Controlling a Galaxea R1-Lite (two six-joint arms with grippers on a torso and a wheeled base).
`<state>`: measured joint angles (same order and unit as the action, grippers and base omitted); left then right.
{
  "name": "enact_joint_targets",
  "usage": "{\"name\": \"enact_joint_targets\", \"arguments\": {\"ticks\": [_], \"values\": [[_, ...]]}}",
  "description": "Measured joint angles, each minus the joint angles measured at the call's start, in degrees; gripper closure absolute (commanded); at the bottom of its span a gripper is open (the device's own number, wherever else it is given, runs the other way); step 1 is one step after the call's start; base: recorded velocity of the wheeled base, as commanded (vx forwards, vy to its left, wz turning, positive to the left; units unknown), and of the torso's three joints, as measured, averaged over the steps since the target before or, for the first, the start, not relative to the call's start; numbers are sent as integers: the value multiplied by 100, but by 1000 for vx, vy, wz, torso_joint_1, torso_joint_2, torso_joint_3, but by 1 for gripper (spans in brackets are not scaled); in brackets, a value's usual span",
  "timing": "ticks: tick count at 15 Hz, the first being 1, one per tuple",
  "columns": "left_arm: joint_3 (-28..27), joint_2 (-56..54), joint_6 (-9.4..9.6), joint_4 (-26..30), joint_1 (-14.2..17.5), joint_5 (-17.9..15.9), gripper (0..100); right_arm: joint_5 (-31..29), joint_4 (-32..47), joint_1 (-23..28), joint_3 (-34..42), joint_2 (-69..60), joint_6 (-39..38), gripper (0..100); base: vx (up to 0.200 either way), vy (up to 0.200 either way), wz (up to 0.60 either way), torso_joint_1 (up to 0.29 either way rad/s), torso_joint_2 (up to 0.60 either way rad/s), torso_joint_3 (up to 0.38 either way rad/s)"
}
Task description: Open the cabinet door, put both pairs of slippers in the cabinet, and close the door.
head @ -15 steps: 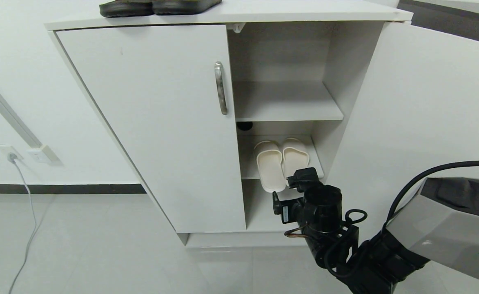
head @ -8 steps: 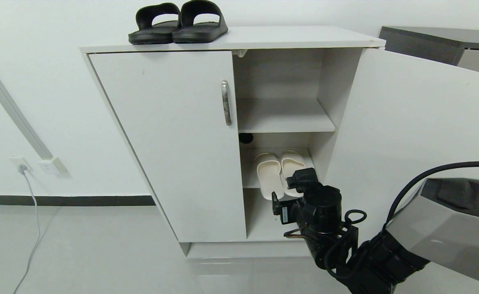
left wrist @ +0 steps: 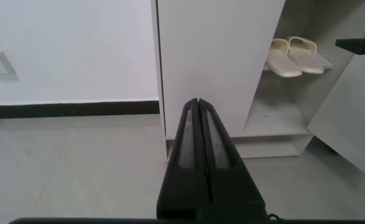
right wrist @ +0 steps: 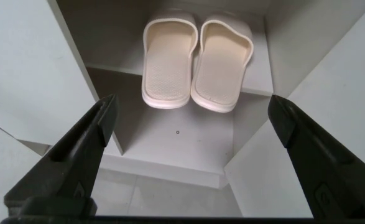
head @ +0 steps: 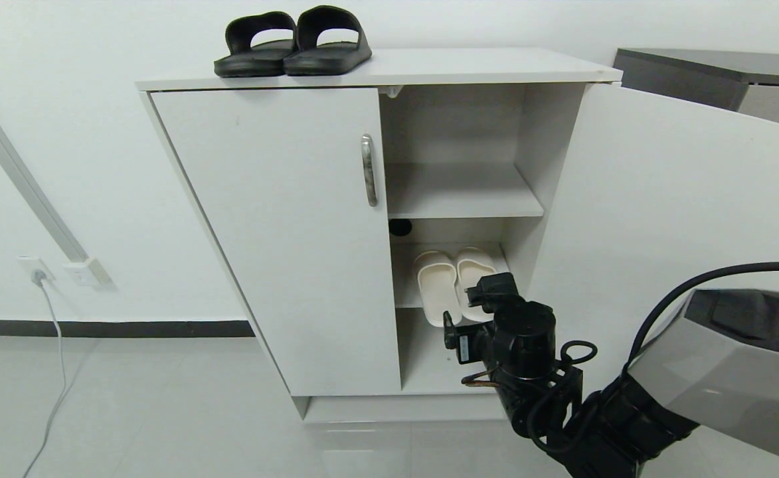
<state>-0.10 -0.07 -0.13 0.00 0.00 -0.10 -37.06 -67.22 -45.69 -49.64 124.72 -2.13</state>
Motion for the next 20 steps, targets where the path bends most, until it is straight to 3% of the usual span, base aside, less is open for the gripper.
{"name": "enact_joint_targets", "arguments": {"ticks": [5, 20], "values": [[2, 0, -2, 0, 0, -1, 100, -11, 0, 0, 0, 2, 2, 0, 0, 0, 0, 0, 0, 0], [0, 0, -2, 0, 0, -1, 100, -11, 5, -12, 0, 13, 4, 0, 0, 200, 0, 4, 3, 3]]}}
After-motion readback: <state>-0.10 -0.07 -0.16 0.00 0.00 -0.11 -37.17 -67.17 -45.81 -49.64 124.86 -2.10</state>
